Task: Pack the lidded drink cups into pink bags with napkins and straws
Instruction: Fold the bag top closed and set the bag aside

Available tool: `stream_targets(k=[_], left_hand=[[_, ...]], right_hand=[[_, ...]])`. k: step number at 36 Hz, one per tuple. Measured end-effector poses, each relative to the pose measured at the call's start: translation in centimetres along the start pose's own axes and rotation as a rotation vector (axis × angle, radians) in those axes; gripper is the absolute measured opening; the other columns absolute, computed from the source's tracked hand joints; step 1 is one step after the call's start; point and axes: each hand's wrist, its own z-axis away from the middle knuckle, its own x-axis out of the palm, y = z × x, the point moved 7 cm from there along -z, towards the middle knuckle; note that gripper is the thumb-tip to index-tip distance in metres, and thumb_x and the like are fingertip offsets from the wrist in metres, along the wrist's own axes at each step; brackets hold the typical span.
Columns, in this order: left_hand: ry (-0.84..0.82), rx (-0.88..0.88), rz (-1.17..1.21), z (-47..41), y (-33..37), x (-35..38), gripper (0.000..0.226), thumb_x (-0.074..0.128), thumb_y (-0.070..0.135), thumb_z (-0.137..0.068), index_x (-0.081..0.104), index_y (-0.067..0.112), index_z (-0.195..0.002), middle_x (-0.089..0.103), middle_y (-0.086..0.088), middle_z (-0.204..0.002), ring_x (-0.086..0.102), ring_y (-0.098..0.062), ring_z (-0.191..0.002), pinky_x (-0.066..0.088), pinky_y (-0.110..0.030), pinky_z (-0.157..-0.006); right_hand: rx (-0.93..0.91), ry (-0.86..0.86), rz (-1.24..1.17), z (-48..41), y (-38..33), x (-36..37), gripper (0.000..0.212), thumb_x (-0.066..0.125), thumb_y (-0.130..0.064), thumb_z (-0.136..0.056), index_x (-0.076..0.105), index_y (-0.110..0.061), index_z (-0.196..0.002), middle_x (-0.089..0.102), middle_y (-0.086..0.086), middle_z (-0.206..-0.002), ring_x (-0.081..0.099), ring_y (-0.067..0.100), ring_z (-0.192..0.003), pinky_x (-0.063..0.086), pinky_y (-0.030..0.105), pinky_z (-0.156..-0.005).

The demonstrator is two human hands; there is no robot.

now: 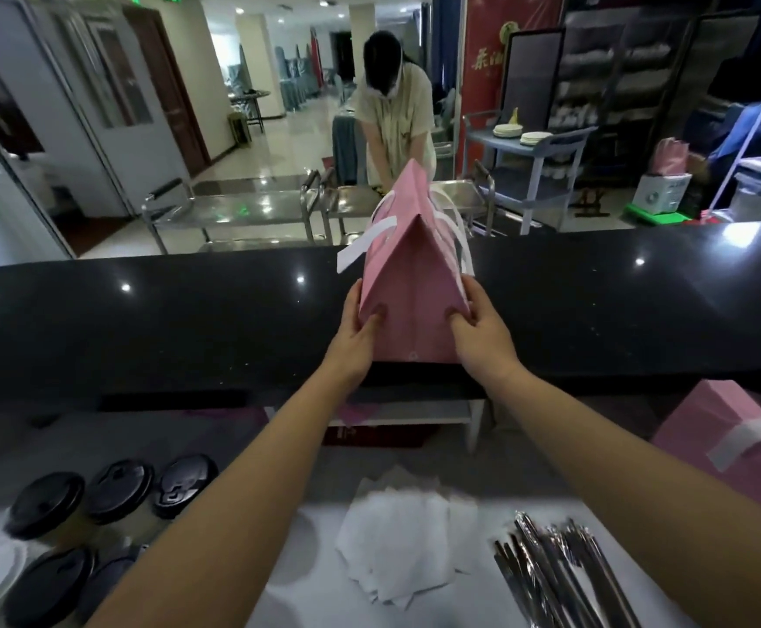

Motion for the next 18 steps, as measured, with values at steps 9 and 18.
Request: stream_targets(k=[9, 18], left_hand=[[-0.027, 0.005, -0.042, -0.9, -0.6, -0.4, 0.061, 0.047, 0.043, -0.102, 0.016, 0.043, -0.154, 0.047, 0.013, -0.132, 0.053, -0.010, -0.115, 0.043, -0.020, -0.086], [-0.079, -0.006, -0.134, 0.3, -0.6, -0.3, 0.060, 0.041, 0.043, -0.104, 0.012, 0.039, -0.156, 0.046, 0.011, -0.134, 0.048, -0.012, -0.119, 0.039, -0.027, -0.094]], right_hand=[[-0.013, -0.049, 0.030, -0.7, 0.4, -0.3, 0.054, 0.050, -0.031, -0.100, 0.030, -0.052, -0.146, 0.061, -0.012, -0.130, 0.063, 0.010, -0.111, 0.054, 0.032, -0.095], [0.024, -0.083, 0.127, 0.4, 0.4, -0.7, 0.051, 0.045, -0.031, -0.102, 0.030, -0.051, -0.146, 0.062, -0.010, -0.127, 0.063, 0.012, -0.111, 0.052, 0.034, -0.095]])
